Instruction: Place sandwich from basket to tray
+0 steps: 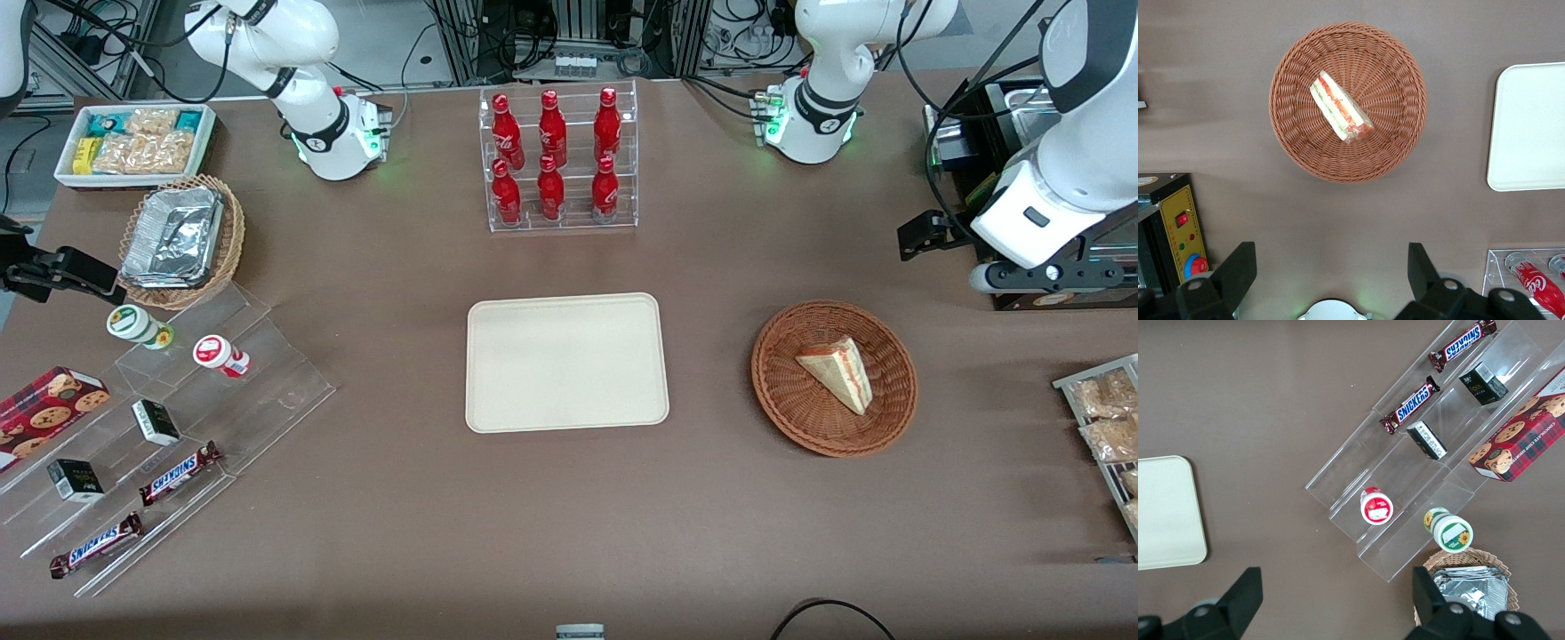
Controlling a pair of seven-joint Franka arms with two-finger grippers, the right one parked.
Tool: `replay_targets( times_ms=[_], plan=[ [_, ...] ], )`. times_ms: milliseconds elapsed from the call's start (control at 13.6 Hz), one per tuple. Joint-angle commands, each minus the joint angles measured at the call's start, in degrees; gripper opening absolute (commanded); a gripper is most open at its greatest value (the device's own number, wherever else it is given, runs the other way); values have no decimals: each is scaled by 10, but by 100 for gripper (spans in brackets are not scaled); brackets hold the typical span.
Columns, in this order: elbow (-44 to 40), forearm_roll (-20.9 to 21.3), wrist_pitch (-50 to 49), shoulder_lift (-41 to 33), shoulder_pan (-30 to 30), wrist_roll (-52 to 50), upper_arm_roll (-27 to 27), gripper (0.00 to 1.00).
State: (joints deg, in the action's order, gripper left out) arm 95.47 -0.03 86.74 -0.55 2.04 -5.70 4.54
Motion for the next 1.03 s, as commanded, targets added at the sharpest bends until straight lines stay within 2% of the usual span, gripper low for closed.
replay_targets(
  times_ms=[0,367,953],
  plan=[
    [-2,-8,-6,-9,-1,7,-1,100],
    [11,-7,0,-2,1,14,-1,100],
    [132,-5,114,2,-5,14,-2,100]
  ],
)
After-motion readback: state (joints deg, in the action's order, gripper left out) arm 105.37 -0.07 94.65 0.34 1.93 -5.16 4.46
